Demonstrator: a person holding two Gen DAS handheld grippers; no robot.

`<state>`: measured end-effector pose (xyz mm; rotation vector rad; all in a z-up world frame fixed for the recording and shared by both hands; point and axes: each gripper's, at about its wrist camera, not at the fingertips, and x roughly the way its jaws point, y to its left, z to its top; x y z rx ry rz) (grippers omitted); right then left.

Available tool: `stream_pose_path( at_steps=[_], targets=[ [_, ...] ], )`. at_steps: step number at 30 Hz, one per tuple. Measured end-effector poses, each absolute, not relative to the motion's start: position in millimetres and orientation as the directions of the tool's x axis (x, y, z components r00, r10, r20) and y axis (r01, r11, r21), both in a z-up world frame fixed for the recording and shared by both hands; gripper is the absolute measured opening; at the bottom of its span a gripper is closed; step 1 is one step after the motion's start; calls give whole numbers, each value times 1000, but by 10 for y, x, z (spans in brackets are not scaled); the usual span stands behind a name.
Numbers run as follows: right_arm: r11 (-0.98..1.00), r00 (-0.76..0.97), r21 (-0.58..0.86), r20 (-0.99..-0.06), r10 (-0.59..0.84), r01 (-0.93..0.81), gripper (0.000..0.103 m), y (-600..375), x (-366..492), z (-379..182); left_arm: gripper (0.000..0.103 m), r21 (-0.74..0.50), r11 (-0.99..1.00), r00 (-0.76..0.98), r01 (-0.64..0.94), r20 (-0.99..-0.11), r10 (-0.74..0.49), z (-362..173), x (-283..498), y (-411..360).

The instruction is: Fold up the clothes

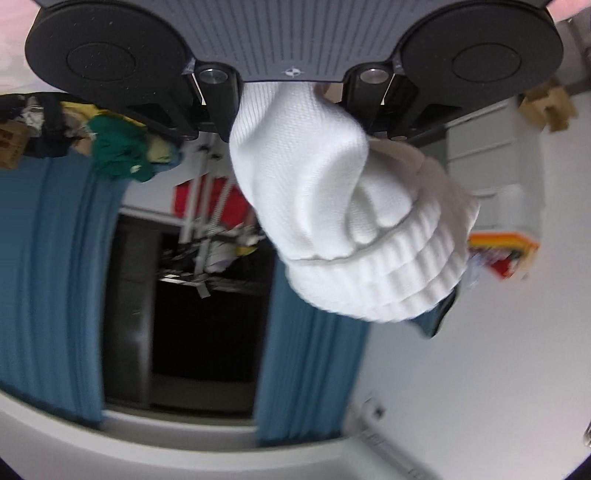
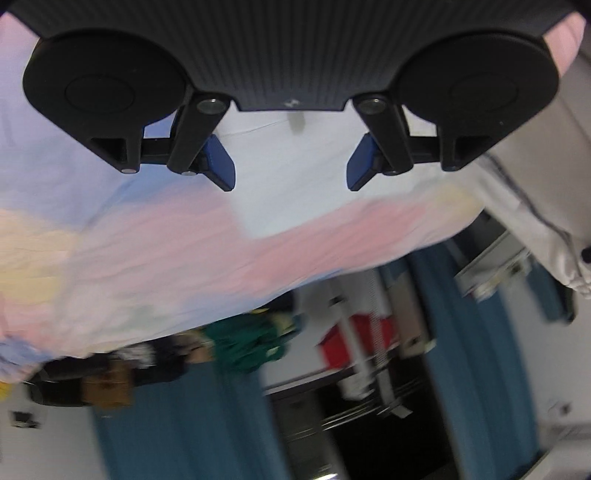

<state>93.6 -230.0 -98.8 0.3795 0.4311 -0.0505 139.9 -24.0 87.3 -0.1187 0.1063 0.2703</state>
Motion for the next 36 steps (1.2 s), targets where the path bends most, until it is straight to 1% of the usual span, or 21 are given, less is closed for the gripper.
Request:
stream_pose_path(
  at_steps=[5, 8, 10, 12, 14, 16, 17, 19, 20, 21, 22, 23, 24, 25, 26, 27, 31, 33, 34, 36],
  targets=[
    [857, 914, 458, -404, -38, 238, 70, -2839, 838, -987, 16, -11, 984, 981, -180, -80, 179, 750, 1336, -1394],
    [807, 920, 528, -388, -49, 265, 71, -3066, 824, -1033, 16, 72, 991, 991, -114, -68, 119, 452, 1250, -2055],
    [770, 924, 572, -377, -57, 281, 71, -3217, 815, -1064, 17, 137, 989, 994, -61, -78, 72, 175, 1242, -2453],
    [731, 928, 615, -367, -66, 296, 71, -3368, 806, -1095, 18, 203, 979, 994, -5, -102, 26, -114, 1232, -2838],
    [699, 930, 651, -363, -58, 297, 71, -3484, 832, -1152, 18, 279, 959, 986, 58, -167, -11, -458, 1215, -3149],
    [657, 933, 701, -359, -11, 278, 71, -3545, 869, -1233, 20, 360, 926, 974, 111, -224, -29, -752, 1198, -3351],
    [635, 934, 725, -356, 12, 268, 71, -3574, 887, -1274, 21, 386, 913, 969, 130, -243, -36, -815, 1183, -3371],
    [588, 936, 770, -347, 59, 248, 71, -3632, 925, -1355, 26, 437, 884, 959, 170, -280, -46, -940, 1155, -3411],
    [562, 936, 792, -341, 82, 239, 71, -3661, 943, -1396, 27, 461, 867, 953, 190, -299, -50, -1002, 1140, -3430],
    [532, 935, 816, -334, 118, 225, 71, -3673, 977, -1446, 35, 484, 850, 947, 210, -317, -54, -1065, 1126, -3450],
    [500, 933, 840, -325, 154, 210, 71, -3684, 1013, -1496, 48, 502, 835, 941, 225, -334, -53, -1097, 1125, -3459],
    [470, 928, 860, -319, 189, 200, 71, -3681, 1053, -1545, 54, 512, 827, 936, 232, -348, -47, -1077, 1146, -3451],
    [444, 924, 876, -312, 220, 190, 71, -3666, 1088, -1580, 64, 519, 820, 932, 241, -360, -46, -1062, 1160, -3426],
    [418, 920, 890, -303, 250, 179, 71, -3650, 1121, -1613, 71, 522, 815, 927, 253, -372, -50, -1055, 1159, -3371],
    [392, 914, 904, -293, 279, 170, 71, -3634, 1155, -1647, 74, 523, 810, 922, 265, -382, -55, -1049, 1133, -3284],
    [382, 909, 910, -286, 304, 158, 71, -3603, 1183, -1664, 79, 521, 808, 918, 274, -393, -58, -1045, 1065, -3141],
    [425, 891, 891, -314, 329, 157, 72, -3457, 1237, -1630, 84, 494, 811, 892, 314, -447, -73, -1013, 792, -2527],
    [445, 887, 880, -328, 324, 163, 81, -3400, 1244, -1606, 86, 467, 832, 887, 300, -458, -63, -978, 704, -2275],
    [451, 885, 877, -334, 324, 166, 82, -3372, 1243, -1603, 89, 454, 844, 888, 286, -457, -55, -960, 671, -2171],
    [474, 878, 862, -359, 316, 181, 83, -3318, 1253, -1599, 89, 429, 866, 889, 256, -456, -37, -923, 605, -1964]
  ],
)
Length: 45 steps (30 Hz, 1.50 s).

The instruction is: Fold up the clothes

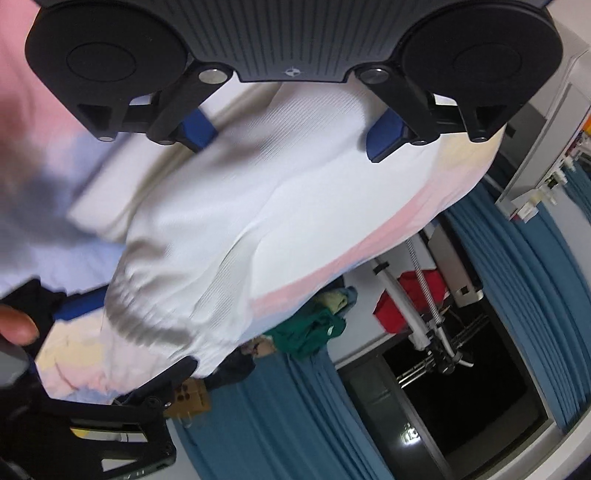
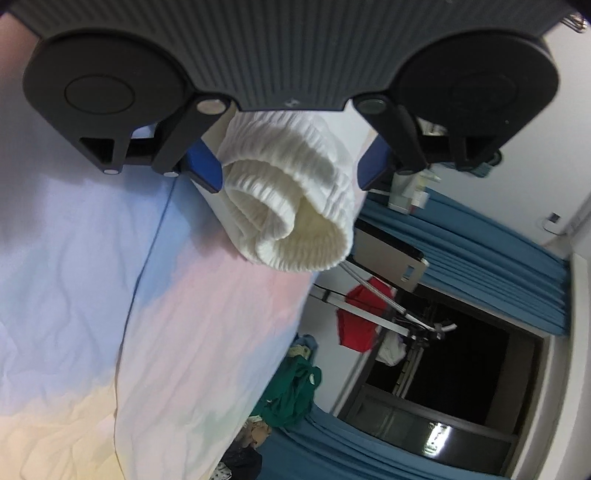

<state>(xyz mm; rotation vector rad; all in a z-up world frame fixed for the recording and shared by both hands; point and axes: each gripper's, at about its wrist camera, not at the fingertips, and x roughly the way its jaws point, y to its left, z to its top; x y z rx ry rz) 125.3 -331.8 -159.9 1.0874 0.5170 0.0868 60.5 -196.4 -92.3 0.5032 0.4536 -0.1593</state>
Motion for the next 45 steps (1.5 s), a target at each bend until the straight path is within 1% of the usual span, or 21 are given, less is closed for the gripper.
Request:
stream_pose_path(
  at_steps=[3, 5, 9, 12, 15, 18, 19, 21, 22, 26, 28, 29, 31, 33, 35, 36, 38, 39, 41, 43, 45],
  targets=[
    [520, 861, 825, -417, 293, 222, 83, -3255, 1276, -1619, 89, 390, 897, 890, 211, -456, -11, -867, 506, -1652],
    [529, 857, 815, -432, 282, 237, 85, -3223, 1264, -1647, 89, 363, 915, 890, 179, -457, 7, -830, 440, -1445],
    [560, 797, 792, -493, 350, 244, 86, -3127, 1307, -1722, 88, 308, 945, 887, 115, -459, 42, -756, 308, -1029],
    [593, 800, 768, -504, 326, 243, 86, -3052, 1302, -1721, 88, 247, 967, 884, 67, -463, 57, -698, 282, -771],
    [632, 825, 740, -492, 279, 228, 85, -2984, 1275, -1669, 87, 165, 986, 881, 22, -469, 59, -636, 340, -575],
    [670, 848, 710, -476, 231, 216, 72, -2916, 1248, -1616, 87, 80, 996, 878, -25, -475, 60, -573, 399, -378],
    [682, 856, 700, -470, 216, 212, 70, -2893, 1239, -1599, 87, 52, 998, 877, -41, -477, 61, -553, 418, -313],
    [706, 870, 678, -456, 184, 206, 59, -2848, 1221, -1563, 87, -4, 997, 875, -72, -481, 61, -511, 457, -182],
    [729, 878, 659, -444, 178, 186, 58, -2846, 1248, -1496, 87, -32, 996, 873, -87, -483, 61, -490, 477, -117],
    [714, 895, 685, -399, 198, 147, 56, -2973, 1226, -1426, 88, -125, 984, 865, -126, -500, 47, -457, 500, 59],
    [716, 880, 676, -432, 197, 172, 56, -3002, 1262, -1496, 88, -154, 980, 857, -123, -515, 27, -487, 458, 66],
    [715, 871, 675, -448, 202, 182, 57, -3022, 1281, -1536, 88, -160, 980, 854, -123, -519, 22, -501, 453, 64],
    [711, 852, 674, -479, 214, 201, 66, -3062, 1318, -1618, 90, -144, 982, 856, -124, -516, 32, -525, 491, 41],
    [699, 830, 680, -508, 232, 221, 86, -3129, 1357, -1692, 91, -140, 982, 853, -125, -521, 35, -552, 533, 37],
    [674, 810, 704, -519, 273, 224, 88, -3176, 1375, -1773, 92, -145, 981, 847, -128, -530, 33, -578, 576, 46],
    [662, 799, 715, -524, 294, 225, 92, -3198, 1384, -1813, 93, -155, 979, 844, -132, -536, 29, -588, 598, 63],
    [653, 770, 720, -548, 328, 234, 94, -3207, 1440, -1898, 93, -178, 975, 837, -136, -547, 17, -606, 655, 97],
    [643, 755, 727, -558, 345, 243, 99, -3199, 1460, -1942, 93, -183, 973, 835, -139, -551, 16, -611, 676, 104],
    [617, 729, 746, -564, 388, 249, 103, -3170, 1509, -2021, 94, -187, 972, 831, -145, -556, 17, -617, 695, 110],
    [624, 701, 746, -573, 424, 232, 103, -3083, 1571, -2033, 96, -194, 969, 826, -152, -563, 17, -617, 713, 120],
    [663, 682, 718, -595, 426, 213, 103, -2953, 1612, -1998, 96, -207, 966, 822, -156, -569, 11, -614, 726, 130]
  ],
)
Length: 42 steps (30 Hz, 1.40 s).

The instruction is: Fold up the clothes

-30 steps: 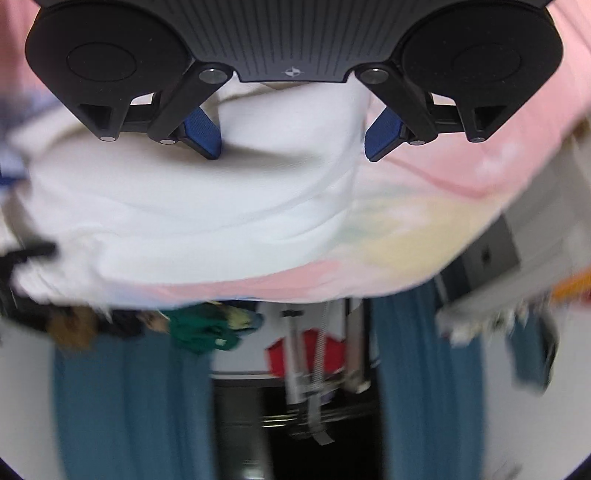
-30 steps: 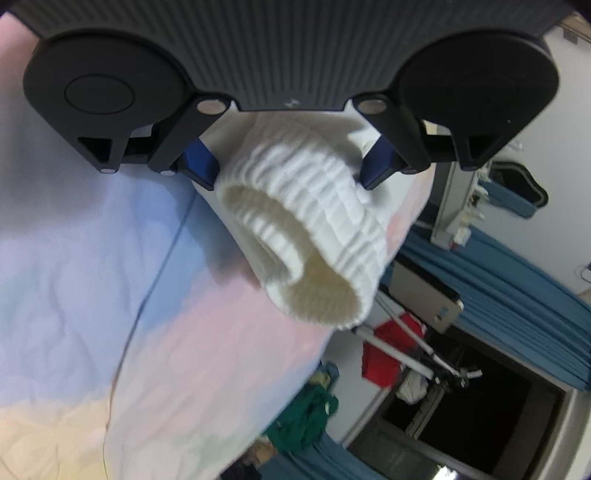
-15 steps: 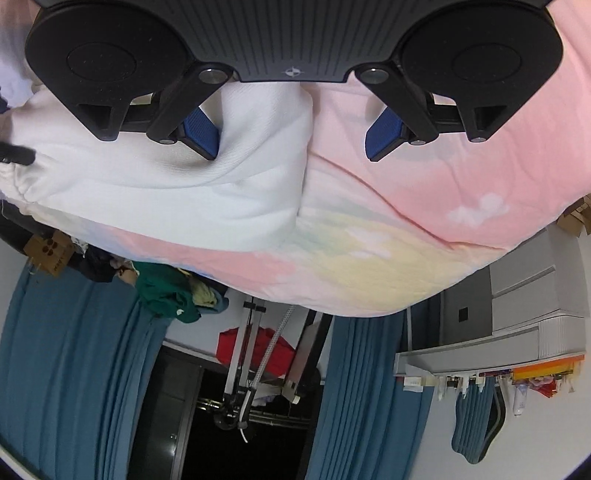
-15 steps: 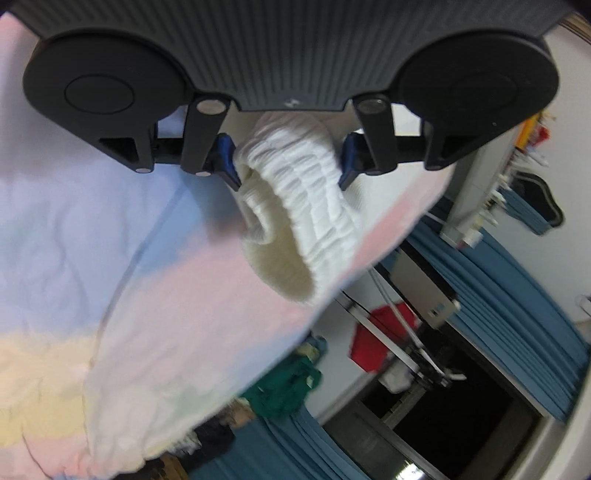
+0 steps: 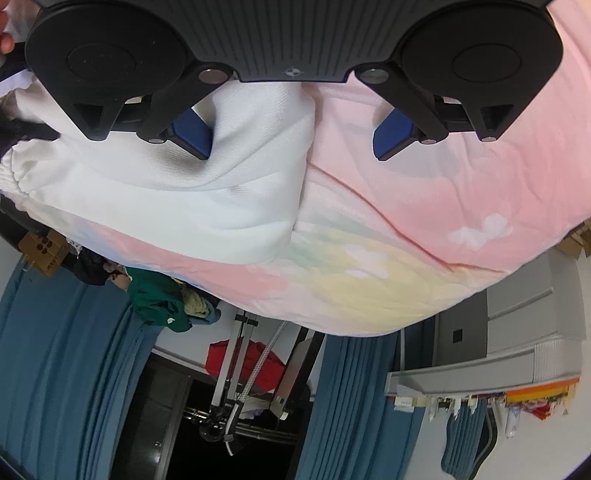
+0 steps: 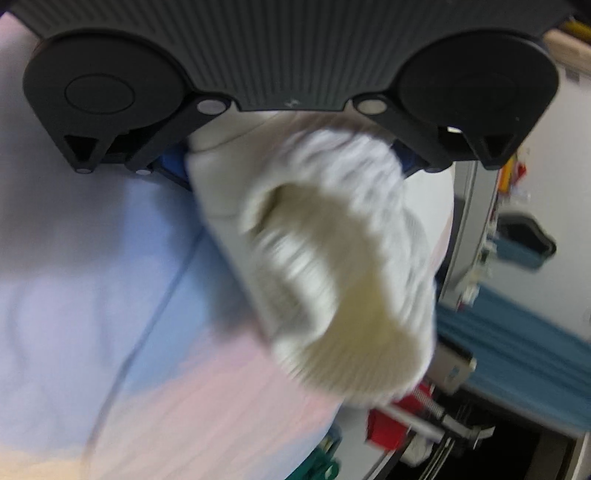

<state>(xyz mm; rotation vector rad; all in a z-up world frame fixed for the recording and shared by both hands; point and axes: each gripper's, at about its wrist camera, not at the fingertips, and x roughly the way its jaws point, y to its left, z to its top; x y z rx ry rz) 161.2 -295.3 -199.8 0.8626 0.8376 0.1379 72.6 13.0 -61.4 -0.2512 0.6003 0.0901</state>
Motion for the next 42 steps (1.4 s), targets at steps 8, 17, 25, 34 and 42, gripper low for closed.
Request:
stream_pose_path(
  at_steps=[8, 17, 25, 34, 42],
  targets=[
    [764, 711, 616, -624, 325, 192, 66, -2743, 1450, -1716, 95, -206, 972, 786, -109, -617, -43, -560, 774, 60],
    [814, 772, 563, -578, 264, 142, 53, -2696, 1364, -1359, 103, -374, 927, 850, 37, -475, -226, -261, 617, 165],
    [842, 808, 530, -537, 243, 99, 49, -2633, 1341, -1226, 99, -676, 732, 693, -80, -565, -447, -870, 1278, 695],
    [869, 840, 493, -492, 228, 53, 49, -2555, 1342, -1142, 96, -770, 633, 620, -81, -536, -573, -1212, 1504, 803],
    [852, 791, 503, -577, 204, 147, 49, -2632, 1484, -1373, 72, -690, 723, 630, -38, -578, -519, -1206, 1525, 686]
  ],
)
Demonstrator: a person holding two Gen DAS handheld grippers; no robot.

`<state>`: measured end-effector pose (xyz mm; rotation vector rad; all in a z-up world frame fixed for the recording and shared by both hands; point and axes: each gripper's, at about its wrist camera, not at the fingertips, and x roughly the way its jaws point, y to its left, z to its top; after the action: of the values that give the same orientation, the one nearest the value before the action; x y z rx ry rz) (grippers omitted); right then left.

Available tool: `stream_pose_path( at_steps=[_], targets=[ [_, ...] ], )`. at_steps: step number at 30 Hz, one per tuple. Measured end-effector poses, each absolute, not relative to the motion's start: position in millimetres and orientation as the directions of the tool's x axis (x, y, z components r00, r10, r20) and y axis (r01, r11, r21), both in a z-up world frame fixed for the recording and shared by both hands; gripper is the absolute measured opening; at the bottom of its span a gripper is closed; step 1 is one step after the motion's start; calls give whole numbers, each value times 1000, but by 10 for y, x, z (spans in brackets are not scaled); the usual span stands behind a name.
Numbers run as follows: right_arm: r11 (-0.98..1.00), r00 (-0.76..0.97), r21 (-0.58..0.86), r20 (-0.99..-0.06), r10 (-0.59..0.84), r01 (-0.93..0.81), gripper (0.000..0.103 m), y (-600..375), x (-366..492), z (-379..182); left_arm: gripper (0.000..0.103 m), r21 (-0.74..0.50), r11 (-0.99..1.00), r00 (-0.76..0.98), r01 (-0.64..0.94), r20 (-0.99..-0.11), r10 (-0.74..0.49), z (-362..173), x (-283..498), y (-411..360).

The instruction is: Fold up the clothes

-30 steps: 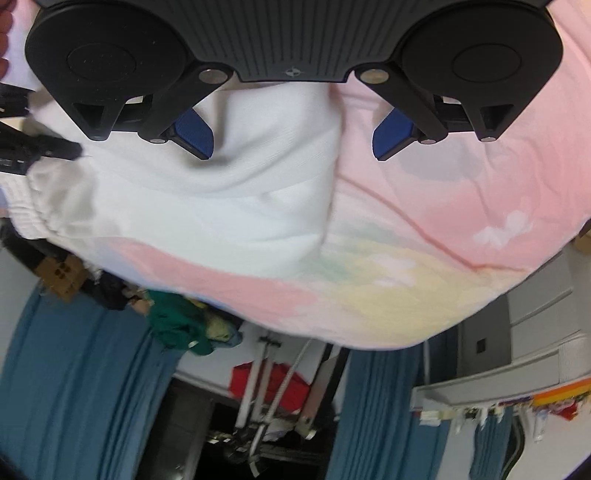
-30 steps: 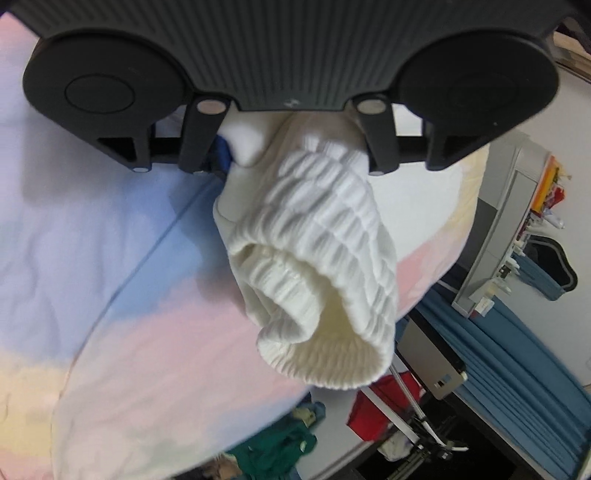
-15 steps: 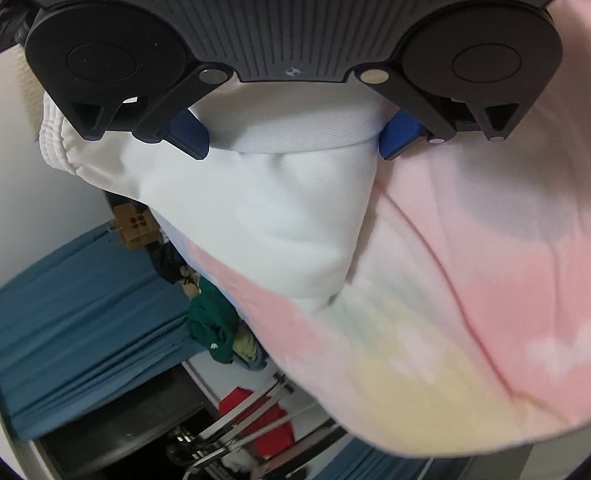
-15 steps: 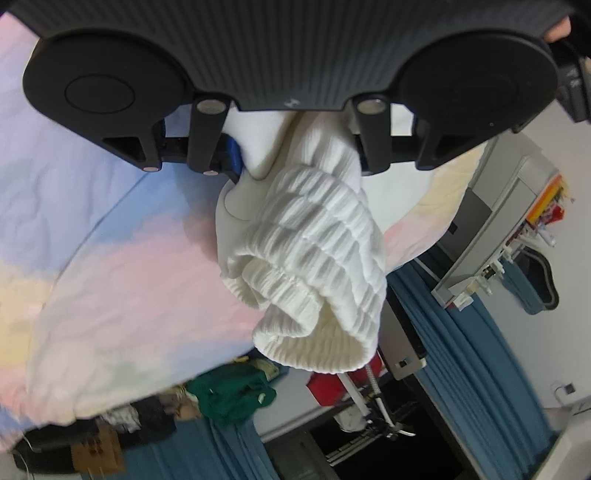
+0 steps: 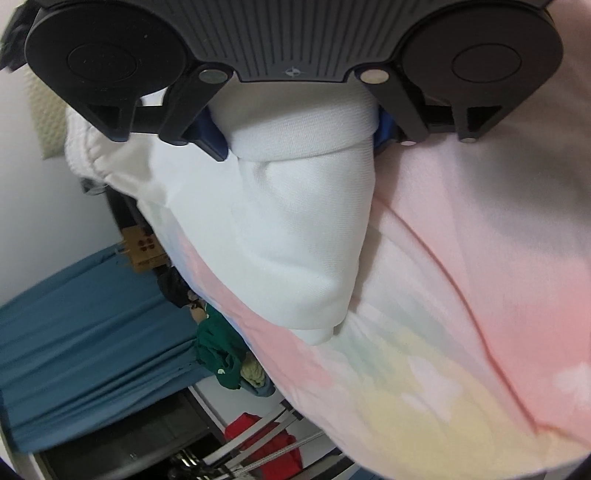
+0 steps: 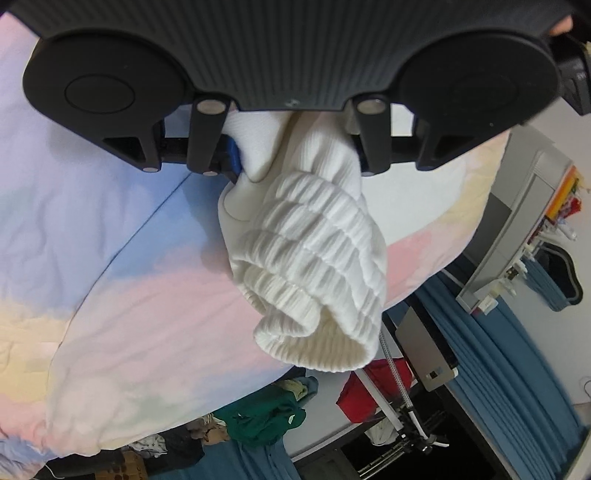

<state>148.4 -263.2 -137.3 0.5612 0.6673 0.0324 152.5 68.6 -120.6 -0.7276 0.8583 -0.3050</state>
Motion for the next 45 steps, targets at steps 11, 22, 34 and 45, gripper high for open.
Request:
stream_pose_path(
  at_steps=[11, 22, 34, 45],
  targets=[
    [823, 848, 565, -465, 254, 63, 46, -2725, 1340, -1042, 47, -693, 721, 687, 35, -507, -521, -774, 1300, 520],
    [730, 966, 681, -228, 123, 68, 43, -3795, 939, -541, 46, -610, 750, 672, 256, -445, -591, 178, 1599, -815],
    [675, 957, 681, -168, -236, 286, 43, -5084, 1128, -1152, 46, -482, 765, 575, 427, -508, -641, -357, 2903, -2860],
    [565, 872, 673, -443, -208, 477, 44, -5004, 1057, -1804, 51, -405, 782, 522, 474, -585, -620, -977, 2980, -3051]
  ],
)
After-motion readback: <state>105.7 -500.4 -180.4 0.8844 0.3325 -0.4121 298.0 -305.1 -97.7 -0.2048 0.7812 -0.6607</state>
